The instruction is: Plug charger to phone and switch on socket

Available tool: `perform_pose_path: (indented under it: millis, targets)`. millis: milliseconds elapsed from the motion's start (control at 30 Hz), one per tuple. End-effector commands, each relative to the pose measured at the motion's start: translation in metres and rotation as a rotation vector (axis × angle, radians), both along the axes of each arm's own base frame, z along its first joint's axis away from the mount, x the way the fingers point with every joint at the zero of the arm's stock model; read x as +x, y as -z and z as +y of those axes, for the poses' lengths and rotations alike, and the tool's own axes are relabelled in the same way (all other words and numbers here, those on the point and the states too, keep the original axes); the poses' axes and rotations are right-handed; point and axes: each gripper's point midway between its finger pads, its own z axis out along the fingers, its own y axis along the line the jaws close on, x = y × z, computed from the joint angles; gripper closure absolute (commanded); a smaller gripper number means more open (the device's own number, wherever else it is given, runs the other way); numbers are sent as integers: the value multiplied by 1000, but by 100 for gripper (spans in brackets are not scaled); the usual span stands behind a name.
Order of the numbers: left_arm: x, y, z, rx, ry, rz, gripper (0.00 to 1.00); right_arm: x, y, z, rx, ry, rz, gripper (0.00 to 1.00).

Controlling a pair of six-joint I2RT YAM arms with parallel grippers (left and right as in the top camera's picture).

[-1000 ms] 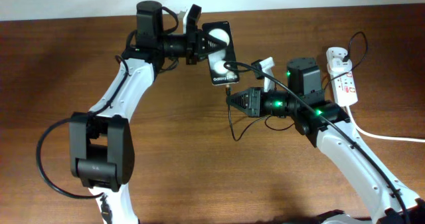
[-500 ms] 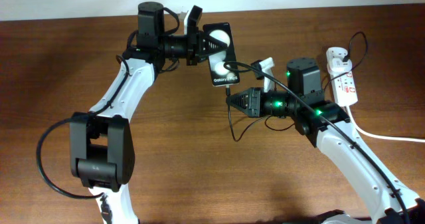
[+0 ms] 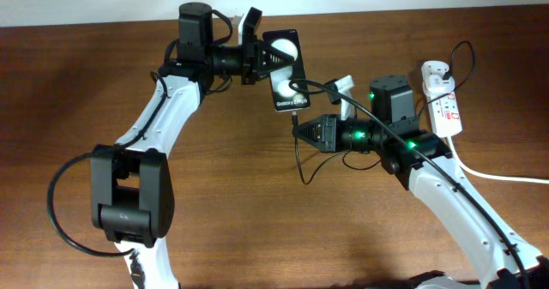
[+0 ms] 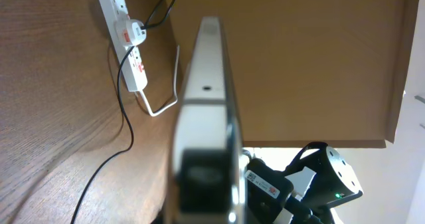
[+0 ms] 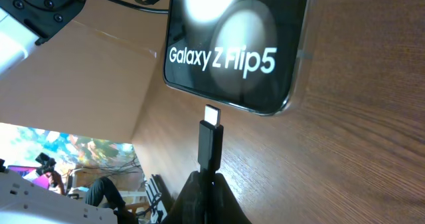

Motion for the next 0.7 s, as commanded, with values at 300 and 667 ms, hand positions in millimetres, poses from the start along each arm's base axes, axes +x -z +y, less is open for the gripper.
perform_pose_path:
  millis: [300,667]
  targets:
    - [-9,-7,-3,-29,56,0,100,2,0,0,-2,-6,-23,96]
    - [-14,-6,-15,-24,74,-1,100,2,0,0,-2,-2,-24,96]
